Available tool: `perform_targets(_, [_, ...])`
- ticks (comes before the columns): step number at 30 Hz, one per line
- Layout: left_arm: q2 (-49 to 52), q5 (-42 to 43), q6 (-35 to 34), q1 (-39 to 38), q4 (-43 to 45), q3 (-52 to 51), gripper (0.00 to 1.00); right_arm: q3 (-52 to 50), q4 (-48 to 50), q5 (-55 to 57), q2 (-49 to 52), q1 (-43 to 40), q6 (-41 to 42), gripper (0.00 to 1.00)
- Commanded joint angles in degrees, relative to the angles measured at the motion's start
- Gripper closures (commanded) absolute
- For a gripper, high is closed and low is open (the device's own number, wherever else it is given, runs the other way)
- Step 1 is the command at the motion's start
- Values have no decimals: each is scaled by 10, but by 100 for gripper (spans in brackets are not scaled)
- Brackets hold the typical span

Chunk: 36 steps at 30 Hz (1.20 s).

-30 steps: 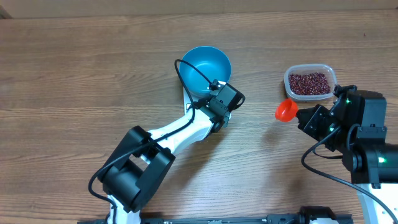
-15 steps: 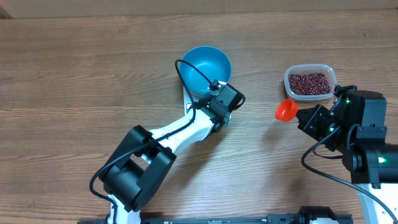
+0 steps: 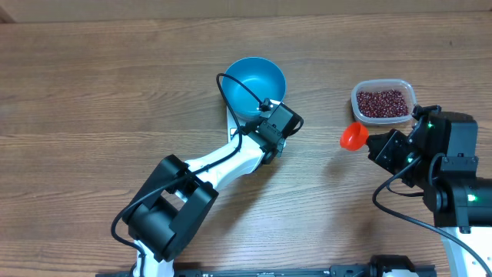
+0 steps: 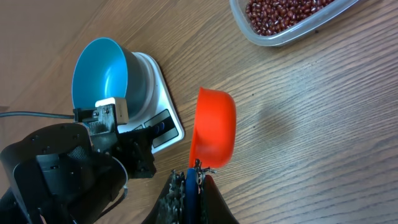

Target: Scoop item into bowl and weigh 150g on scale

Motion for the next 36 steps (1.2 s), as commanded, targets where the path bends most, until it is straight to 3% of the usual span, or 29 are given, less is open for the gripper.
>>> perform_targets(1, [20,-3,-8,3,-2,-9,96,14,3,4,0,2,1,96])
perform_targets(16, [17,-4,-5,3,-4,-8,96,14,1,4,0,2,1,96])
perform_targets(36, [-67,9,-6,-19,-62,-8,96,14,6,6,0,2,1,96])
